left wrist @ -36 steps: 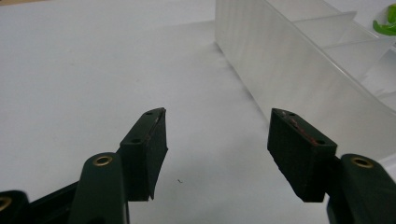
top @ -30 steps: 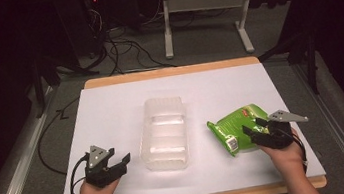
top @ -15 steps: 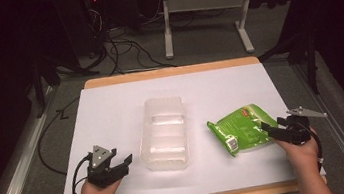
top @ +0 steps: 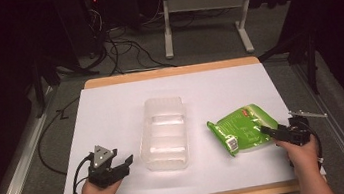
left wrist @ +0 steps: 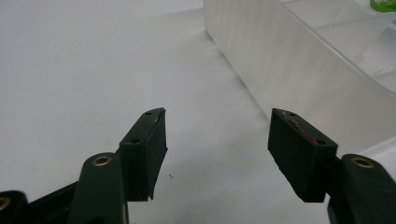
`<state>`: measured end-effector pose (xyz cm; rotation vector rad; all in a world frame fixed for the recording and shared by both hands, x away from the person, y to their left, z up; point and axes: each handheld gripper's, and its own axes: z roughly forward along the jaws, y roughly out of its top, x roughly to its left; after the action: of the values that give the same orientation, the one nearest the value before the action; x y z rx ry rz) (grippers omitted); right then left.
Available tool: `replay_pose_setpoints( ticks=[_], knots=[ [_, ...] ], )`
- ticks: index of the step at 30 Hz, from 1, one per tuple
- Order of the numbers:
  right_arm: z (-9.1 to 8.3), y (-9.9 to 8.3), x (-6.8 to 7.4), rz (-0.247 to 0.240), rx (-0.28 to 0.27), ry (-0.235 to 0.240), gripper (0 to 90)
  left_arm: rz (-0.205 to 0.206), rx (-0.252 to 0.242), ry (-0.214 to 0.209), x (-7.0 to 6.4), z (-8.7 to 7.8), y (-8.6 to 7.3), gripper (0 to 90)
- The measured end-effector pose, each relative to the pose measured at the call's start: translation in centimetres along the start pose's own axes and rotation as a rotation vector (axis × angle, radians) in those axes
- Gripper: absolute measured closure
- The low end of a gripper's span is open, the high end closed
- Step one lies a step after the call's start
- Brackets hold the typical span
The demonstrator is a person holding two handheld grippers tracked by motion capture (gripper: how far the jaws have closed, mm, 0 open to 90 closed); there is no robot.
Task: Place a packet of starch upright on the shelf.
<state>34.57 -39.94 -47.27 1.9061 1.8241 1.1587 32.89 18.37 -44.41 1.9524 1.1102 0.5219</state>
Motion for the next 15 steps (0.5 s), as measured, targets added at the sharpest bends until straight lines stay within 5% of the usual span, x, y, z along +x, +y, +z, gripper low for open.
replay_pose_setpoints(
  ticks=[10, 15],
  knots=[
    [-0.41, 0.10, 0.28, 0.008, -0.034, 0.109, 53.5, 0.006, 0.000, 0.004, -0.02, 0.04, -0.01, 37.8],
    [-0.61, 0.22, 0.32, 0.018, -0.055, 0.145, 74.9, 0.004, 0.003, 0.000, -0.10, 0.10, -0.01, 37.8]
  ],
)
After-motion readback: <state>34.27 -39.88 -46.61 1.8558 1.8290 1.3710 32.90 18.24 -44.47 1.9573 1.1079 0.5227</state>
